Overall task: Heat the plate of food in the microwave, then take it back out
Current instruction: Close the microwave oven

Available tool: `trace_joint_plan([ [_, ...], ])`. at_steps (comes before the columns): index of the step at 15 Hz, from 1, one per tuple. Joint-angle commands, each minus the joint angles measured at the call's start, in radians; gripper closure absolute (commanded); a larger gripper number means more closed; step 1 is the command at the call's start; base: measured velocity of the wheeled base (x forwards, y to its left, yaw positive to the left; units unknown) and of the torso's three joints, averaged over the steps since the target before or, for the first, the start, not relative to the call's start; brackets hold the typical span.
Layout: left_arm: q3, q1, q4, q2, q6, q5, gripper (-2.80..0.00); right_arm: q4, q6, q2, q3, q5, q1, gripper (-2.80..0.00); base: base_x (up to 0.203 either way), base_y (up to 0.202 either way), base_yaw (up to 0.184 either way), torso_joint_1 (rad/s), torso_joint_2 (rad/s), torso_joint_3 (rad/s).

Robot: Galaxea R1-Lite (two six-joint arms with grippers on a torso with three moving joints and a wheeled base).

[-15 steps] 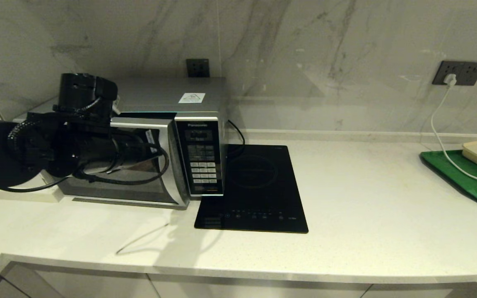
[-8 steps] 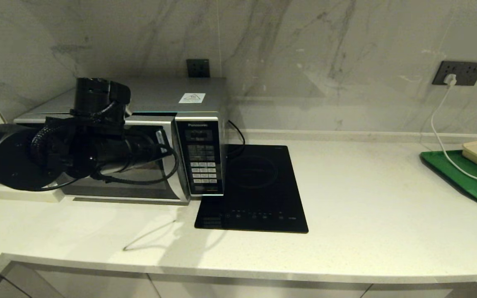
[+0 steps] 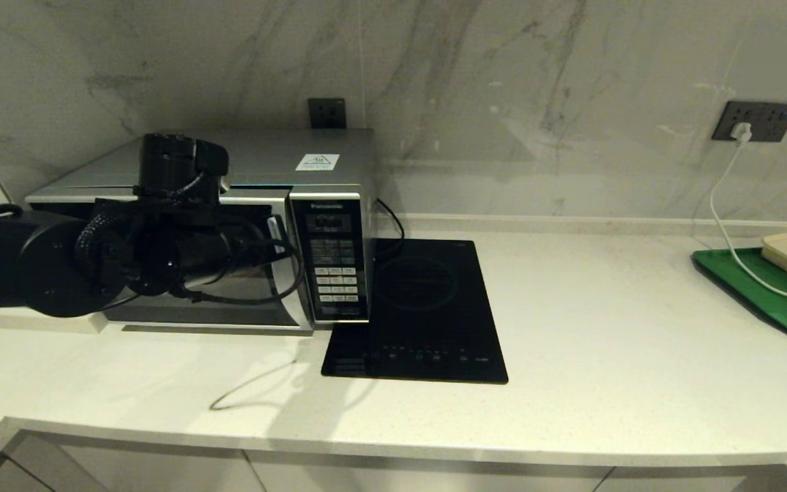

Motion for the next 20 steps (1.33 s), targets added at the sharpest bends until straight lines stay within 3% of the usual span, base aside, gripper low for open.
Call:
trace_joint_plan([
  [1,0.000,0.000,-0.001,0.004,0.002,0.007,0.00,0.001,0.001,0.001,0.000,0.000,0.000,0.00,0.000,0.000,0.000,0.000,0.00,0.000],
  [11,-0.001,0.000,-0.045,0.021,0.051,0.017,0.00,0.001,0.001,0.001,0.000,0.000,0.000,0.00,0.000,0.000,0.000,0.000,0.00,0.000],
  [15,0.047,-0.021,-0.024,-0.071,0.050,0.010,0.00,0.001,0.001,0.001,0.000,0.000,0.001,0.00,0.000,0.000,0.000,0.000,0.00,0.000],
  [17,0.104,-0.054,0.060,-0.160,0.054,-0.001,0.00,0.001,0.000,0.001,0.000,0.000,0.001,0.00,0.000,0.000,0.000,0.000,0.00,0.000],
  [20,0.181,-0.133,0.300,-0.268,0.074,-0.048,0.00,0.001,0.000,0.001,0.000,0.000,0.000,0.00,0.000,0.000,0.000,0.000,0.00,0.000],
])
